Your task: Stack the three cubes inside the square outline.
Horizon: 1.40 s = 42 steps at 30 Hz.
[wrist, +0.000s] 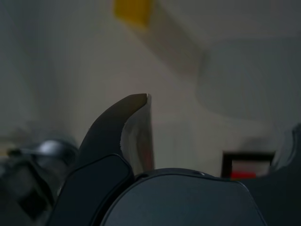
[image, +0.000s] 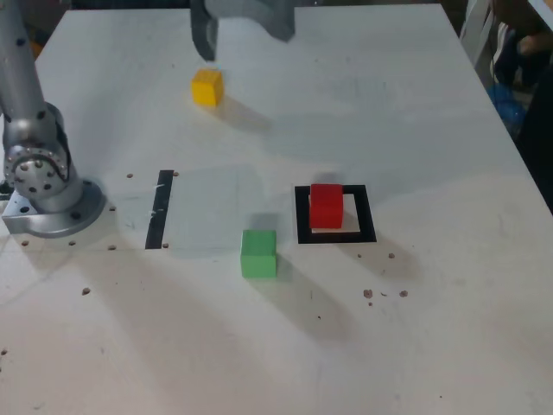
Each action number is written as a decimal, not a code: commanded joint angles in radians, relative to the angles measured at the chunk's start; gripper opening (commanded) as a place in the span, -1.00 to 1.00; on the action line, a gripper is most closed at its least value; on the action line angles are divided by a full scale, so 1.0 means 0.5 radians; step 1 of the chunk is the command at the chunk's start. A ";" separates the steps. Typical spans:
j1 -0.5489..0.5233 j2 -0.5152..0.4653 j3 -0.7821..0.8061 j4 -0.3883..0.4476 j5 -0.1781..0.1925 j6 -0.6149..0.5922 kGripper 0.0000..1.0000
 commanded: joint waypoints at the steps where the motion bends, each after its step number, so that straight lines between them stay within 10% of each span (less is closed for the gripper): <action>1: 0.318 0.113 0.000 -0.015 0.055 0.262 0.99; 9: 0.710 0.356 0.065 -0.218 0.194 0.596 0.99; 42: 0.863 0.582 0.367 -0.649 0.106 0.851 0.59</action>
